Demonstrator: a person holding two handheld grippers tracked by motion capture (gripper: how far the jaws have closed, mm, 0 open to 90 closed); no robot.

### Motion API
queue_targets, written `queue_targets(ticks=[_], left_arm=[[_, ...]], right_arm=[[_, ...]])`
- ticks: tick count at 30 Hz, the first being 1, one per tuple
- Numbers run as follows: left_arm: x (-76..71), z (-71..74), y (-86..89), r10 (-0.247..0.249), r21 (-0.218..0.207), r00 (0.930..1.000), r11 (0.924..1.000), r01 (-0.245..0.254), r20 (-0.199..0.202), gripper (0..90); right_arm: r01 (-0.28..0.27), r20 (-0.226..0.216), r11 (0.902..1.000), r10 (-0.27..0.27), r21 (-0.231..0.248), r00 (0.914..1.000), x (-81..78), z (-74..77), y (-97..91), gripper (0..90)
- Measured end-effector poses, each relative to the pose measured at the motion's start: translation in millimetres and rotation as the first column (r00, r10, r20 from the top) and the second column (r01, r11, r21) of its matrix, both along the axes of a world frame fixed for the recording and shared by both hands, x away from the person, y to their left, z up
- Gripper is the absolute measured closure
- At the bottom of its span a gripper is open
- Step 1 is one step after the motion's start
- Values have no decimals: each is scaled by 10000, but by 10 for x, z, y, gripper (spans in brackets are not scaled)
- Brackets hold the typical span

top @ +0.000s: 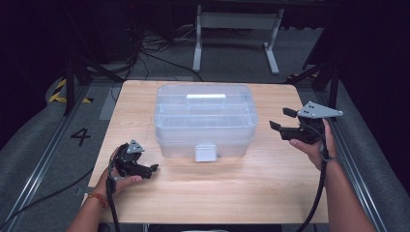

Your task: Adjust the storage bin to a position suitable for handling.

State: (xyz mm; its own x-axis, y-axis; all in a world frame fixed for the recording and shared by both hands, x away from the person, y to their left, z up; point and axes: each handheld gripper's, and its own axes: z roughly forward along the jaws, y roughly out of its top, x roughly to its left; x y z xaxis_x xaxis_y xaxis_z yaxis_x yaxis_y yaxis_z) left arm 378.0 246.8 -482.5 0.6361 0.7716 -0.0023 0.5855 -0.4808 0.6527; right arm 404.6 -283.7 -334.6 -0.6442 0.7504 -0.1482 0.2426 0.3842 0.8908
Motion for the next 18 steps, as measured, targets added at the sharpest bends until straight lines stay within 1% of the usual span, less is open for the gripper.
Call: queue_targets(ticks=[1,12,14,18], left_arm=[[-4,-1,-3,32,-39,10000,10000,-32,-58,5],[-3,0,-2,22,-35,10000,10000,-22,-56,5],[0,0,0,2,-4,10000,10000,-2,-7,4],[-3,0,-2,24,-37,10000,10000,-25,-57,5]], right_arm=[[-12,-45,10000,12,-13,10000,10,11,16,320],[-143,49,9999,143,40,9999,91,84,121,322],[-171,66,9999,171,-8,9998,107,95,141,322],[-218,122,9998,218,5,9997,122,121,169,322]])
